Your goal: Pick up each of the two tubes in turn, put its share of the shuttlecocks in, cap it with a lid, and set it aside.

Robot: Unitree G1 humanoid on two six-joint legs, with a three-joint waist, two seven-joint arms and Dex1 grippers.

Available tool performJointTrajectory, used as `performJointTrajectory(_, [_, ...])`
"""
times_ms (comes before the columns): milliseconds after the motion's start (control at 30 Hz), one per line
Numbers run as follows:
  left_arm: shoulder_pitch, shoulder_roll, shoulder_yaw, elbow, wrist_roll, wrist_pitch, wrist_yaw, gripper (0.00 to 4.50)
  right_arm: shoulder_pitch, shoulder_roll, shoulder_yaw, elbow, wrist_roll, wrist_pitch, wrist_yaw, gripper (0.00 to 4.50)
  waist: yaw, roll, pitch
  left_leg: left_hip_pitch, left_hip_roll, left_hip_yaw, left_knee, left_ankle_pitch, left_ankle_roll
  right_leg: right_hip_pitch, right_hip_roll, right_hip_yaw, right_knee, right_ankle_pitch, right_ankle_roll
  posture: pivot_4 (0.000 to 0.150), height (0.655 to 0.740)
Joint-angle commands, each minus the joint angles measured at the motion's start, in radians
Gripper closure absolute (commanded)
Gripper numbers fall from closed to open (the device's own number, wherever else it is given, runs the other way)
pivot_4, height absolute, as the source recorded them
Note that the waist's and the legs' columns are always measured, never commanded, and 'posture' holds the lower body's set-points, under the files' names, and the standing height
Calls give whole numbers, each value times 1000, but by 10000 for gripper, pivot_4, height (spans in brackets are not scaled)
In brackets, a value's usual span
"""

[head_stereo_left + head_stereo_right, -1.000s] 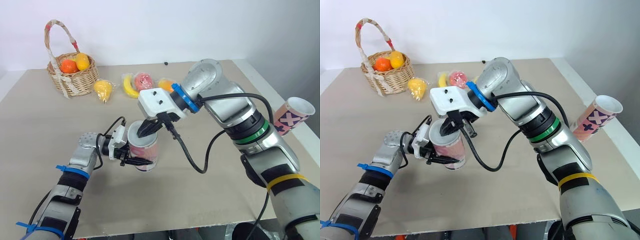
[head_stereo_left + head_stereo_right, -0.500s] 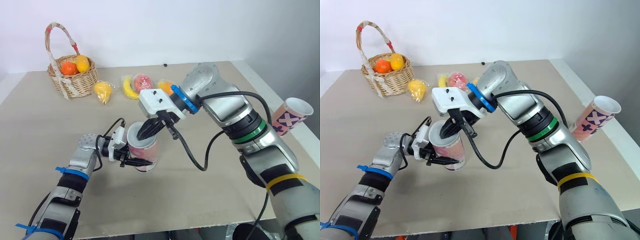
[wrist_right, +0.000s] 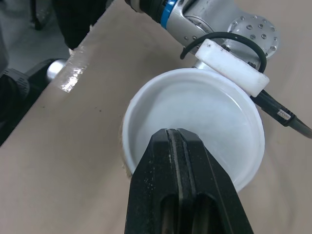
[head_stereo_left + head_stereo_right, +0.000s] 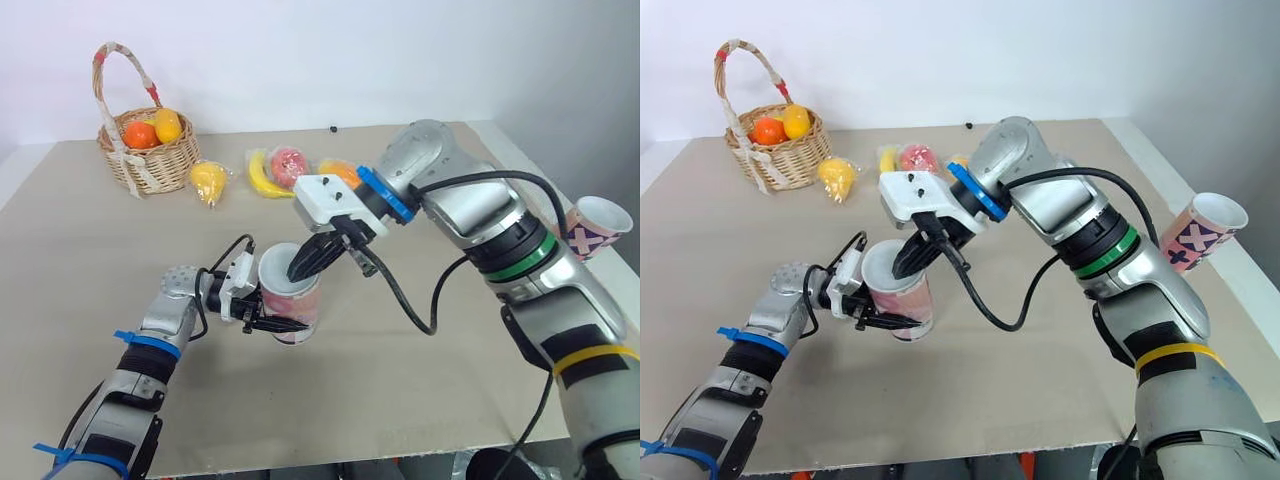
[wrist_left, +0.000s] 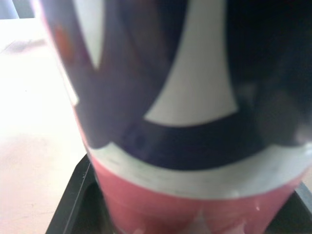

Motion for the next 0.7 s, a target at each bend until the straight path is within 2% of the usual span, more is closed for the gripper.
performJointTrajectory(33, [17, 7, -14, 54, 55, 5, 30, 21699, -45, -25, -29, 10, 29, 2, 47, 44345, 0, 0, 0, 0, 0, 0, 0, 0, 0, 0, 0, 0, -1, 0, 1, 1500, 7298])
performJointTrajectory(267, [15, 5, -13, 60, 55, 5, 28, 21699, -96, -6, -85, 61, 65, 27, 47, 44345, 0, 1, 2, -1, 0, 0, -1, 0, 0, 0, 0, 0, -2, 1, 1, 1500, 7298])
performJointTrajectory(500, [12, 3, -11, 67, 56, 5, 29, 21699, -107, 65, -128, 105, 45, 59, 36, 44345, 0, 1, 2, -1, 0, 0, -1, 0, 0, 0, 0, 0, -3, 1, 1, 1500, 7298])
performJointTrajectory(700, [15, 3, -11, 64, 55, 8, 29, 21699, -94, 98, -102, 128, -51, 11, -17, 44345, 0, 1, 2, -2, 0, 0, -1, 0, 0, 0, 0, 0, -3, 1, 2, 1500, 7298])
